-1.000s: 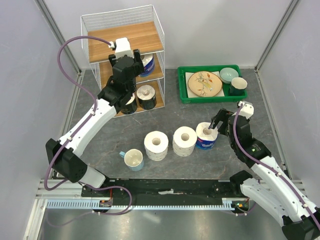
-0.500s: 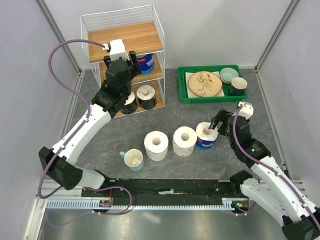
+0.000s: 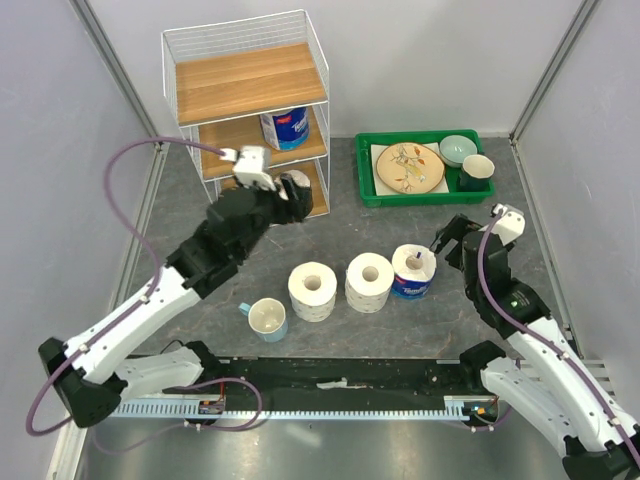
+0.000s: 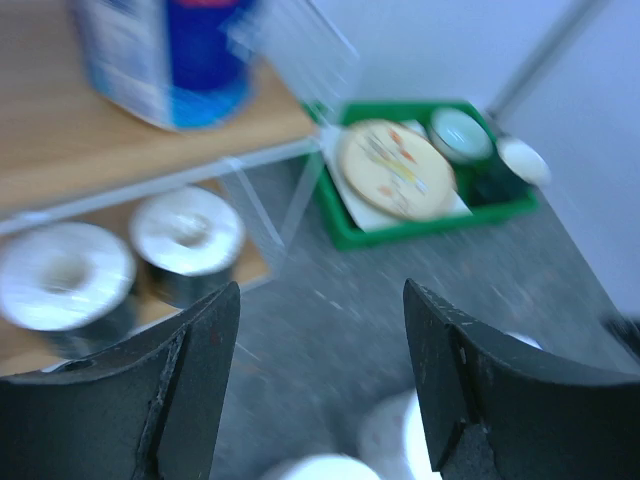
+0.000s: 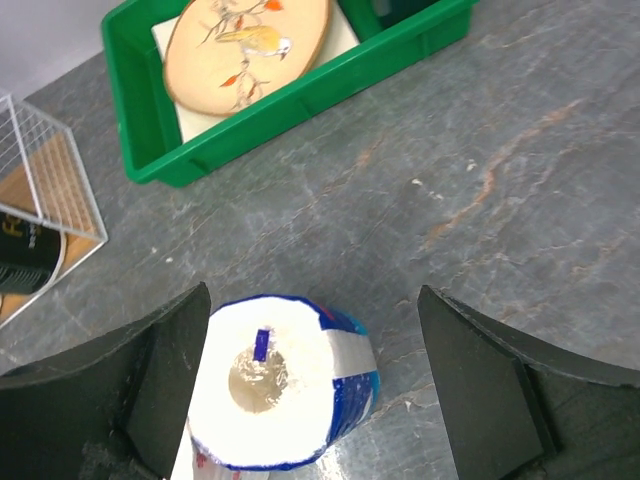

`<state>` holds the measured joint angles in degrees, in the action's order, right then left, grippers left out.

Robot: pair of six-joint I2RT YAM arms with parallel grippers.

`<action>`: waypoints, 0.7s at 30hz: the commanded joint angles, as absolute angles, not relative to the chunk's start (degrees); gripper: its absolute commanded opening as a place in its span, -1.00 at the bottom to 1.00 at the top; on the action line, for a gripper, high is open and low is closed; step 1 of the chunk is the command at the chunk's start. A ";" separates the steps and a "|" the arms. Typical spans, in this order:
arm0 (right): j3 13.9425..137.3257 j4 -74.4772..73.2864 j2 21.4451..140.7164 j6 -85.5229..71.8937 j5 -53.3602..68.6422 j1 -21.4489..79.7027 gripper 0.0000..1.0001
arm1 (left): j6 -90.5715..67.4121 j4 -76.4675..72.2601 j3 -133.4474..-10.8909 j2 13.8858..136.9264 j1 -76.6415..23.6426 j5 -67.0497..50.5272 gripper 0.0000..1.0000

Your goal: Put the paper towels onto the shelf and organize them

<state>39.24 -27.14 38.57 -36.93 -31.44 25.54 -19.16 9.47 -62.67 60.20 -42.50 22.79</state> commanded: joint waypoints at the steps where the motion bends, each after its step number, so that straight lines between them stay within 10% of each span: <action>1: 43.50 -32.69 37.80 -41.73 -38.65 24.00 0.87 | -23.12 9.32 -61.17 67.56 -52.18 15.40 0.47; 21: 47.29 -40.34 30.41 -40.70 -47.20 22.41 0.91 | -20.31 1.14 -76.90 98.43 -59.68 -1.32 0.47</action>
<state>47.09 -39.68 30.11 -41.71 -46.61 22.59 -22.20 3.73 -72.90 96.38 -59.18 0.80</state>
